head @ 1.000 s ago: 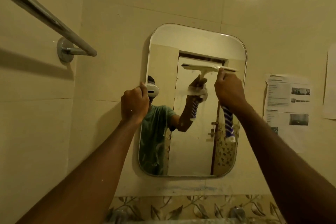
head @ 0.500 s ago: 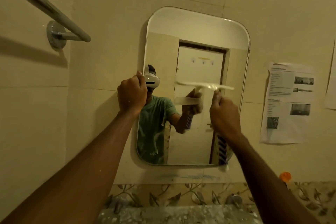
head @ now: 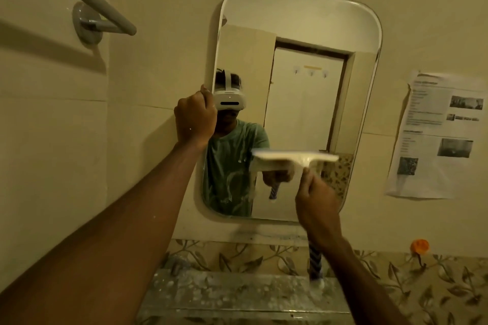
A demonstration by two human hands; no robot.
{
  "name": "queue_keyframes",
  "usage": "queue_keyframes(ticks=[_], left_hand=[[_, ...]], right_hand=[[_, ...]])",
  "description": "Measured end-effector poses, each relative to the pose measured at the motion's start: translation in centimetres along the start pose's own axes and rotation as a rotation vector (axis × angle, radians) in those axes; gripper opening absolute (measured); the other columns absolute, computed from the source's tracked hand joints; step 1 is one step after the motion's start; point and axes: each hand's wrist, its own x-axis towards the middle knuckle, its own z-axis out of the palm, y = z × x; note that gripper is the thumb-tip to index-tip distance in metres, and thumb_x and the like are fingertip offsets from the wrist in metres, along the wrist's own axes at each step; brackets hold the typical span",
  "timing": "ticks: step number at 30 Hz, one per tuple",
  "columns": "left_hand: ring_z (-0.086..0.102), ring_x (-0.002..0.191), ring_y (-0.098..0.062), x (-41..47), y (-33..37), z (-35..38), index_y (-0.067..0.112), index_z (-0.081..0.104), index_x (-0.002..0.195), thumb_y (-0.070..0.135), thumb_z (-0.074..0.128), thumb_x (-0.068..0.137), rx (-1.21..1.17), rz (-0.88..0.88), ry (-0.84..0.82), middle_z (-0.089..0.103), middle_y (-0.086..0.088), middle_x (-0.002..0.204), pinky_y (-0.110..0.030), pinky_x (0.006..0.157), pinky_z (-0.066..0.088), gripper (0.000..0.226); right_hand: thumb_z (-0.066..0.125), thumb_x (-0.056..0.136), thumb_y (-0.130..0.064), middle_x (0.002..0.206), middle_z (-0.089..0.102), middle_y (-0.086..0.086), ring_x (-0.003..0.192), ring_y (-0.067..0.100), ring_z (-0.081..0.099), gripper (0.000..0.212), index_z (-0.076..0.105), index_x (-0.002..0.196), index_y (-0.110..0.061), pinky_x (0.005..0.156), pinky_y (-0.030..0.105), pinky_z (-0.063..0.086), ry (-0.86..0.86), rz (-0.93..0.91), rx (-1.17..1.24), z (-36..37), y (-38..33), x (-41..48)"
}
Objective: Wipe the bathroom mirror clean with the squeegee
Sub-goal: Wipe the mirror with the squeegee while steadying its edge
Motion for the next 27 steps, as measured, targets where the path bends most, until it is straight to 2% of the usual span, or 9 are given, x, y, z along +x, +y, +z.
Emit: queue_keyframes(ticks=[3,6,8,11,13,16,19,23,27], left_hand=[[0.05,0.051,-0.021,0.0,-0.1,0.1,-0.003,0.065,0.072,0.024,0.034,0.102,0.006,-0.008,-0.023,0.064,-0.019,0.062,-0.026,0.053,0.031,0.051],[0.049,0.051,-0.02,0.2,-0.2,0.1,-0.004,0.065,0.072,0.023,0.035,0.102,0.004,0.004,-0.021,0.064,-0.019,0.062,-0.024,0.05,0.028,0.05],[0.053,0.052,-0.022,0.2,-0.4,0.1,-0.003,0.065,0.072,0.023,0.035,0.102,-0.011,0.017,-0.024,0.066,-0.019,0.064,-0.02,0.048,0.027,0.05],[0.061,0.056,-0.029,0.3,-0.4,0.0,-0.003,0.066,0.072,0.024,0.034,0.102,-0.024,0.029,-0.029,0.067,-0.02,0.065,-0.025,0.05,0.032,0.051],[0.062,0.057,-0.031,0.2,-0.4,0.0,-0.002,0.065,0.071,0.025,0.033,0.102,-0.032,0.032,-0.03,0.067,-0.02,0.065,-0.026,0.051,0.035,0.052],[0.059,0.051,-0.025,0.1,-0.5,0.2,-0.001,0.064,0.068,0.024,0.034,0.101,-0.069,0.025,-0.022,0.065,-0.016,0.061,-0.022,0.048,0.033,0.052],[0.045,0.045,-0.014,0.0,-0.7,0.3,0.0,0.063,0.065,0.023,0.036,0.101,-0.096,0.018,-0.005,0.058,-0.008,0.054,-0.015,0.043,0.02,0.05],[0.047,0.046,-0.016,-0.1,-1.0,0.5,0.0,0.064,0.065,0.023,0.035,0.101,-0.096,0.01,0.001,0.061,-0.011,0.056,-0.014,0.043,0.019,0.051],[0.042,0.045,-0.015,-1.6,-1.4,0.2,0.001,0.063,0.063,0.023,0.035,0.101,-0.052,-0.022,0.002,0.061,-0.013,0.055,-0.017,0.043,0.018,0.052]], right_hand=[[0.03,0.105,-0.036,0.054,0.047,-0.009,0.04,-0.004,0.048,0.043,0.046,0.066,-0.027,0.033,0.009,0.033,0.046,-0.031,0.036,-1.4,-2.0,6.5],[0.024,0.105,-0.039,0.055,0.049,-0.005,0.042,0.003,0.045,0.047,0.046,0.066,-0.024,0.041,0.019,0.032,0.063,-0.009,-0.045,-2.2,-3.5,10.2],[0.024,0.105,-0.039,0.056,0.052,-0.002,0.045,0.01,0.05,0.048,0.048,0.067,-0.022,0.043,0.023,0.034,0.039,0.026,-0.088,-2.0,-2.9,9.0],[0.026,0.105,-0.036,0.061,0.06,0.008,0.054,0.024,0.06,0.046,0.055,0.072,-0.019,0.046,0.033,0.05,-0.035,0.162,-0.084,-1.1,-0.8,2.7],[0.027,0.105,-0.036,0.064,0.063,0.01,0.056,0.025,0.062,0.048,0.058,0.075,-0.015,0.05,0.04,0.055,-0.087,0.25,-0.11,-0.8,-0.5,-0.9],[0.028,0.105,-0.037,0.061,0.058,0.005,0.048,0.018,0.054,0.048,0.057,0.075,-0.013,0.045,0.034,0.051,-0.123,0.305,-0.055,-1.6,-1.9,-0.3],[0.029,0.105,-0.035,0.056,0.05,0.002,0.042,0.012,0.044,0.047,0.052,0.069,-0.016,0.041,0.027,0.04,-0.054,0.194,-0.01,-3.0,-4.5,5.8],[0.028,0.105,-0.035,0.056,0.05,-0.001,0.033,0.002,0.041,0.047,0.053,0.071,-0.016,0.032,0.016,0.033,0.024,0.131,-0.043,-3.6,-6.7,11.6],[0.028,0.105,-0.032,0.056,0.055,0.004,0.042,0.012,0.049,0.047,0.054,0.069,-0.016,0.039,0.026,0.041,-0.02,0.125,-0.122,-1.4,-3.5,5.9]])
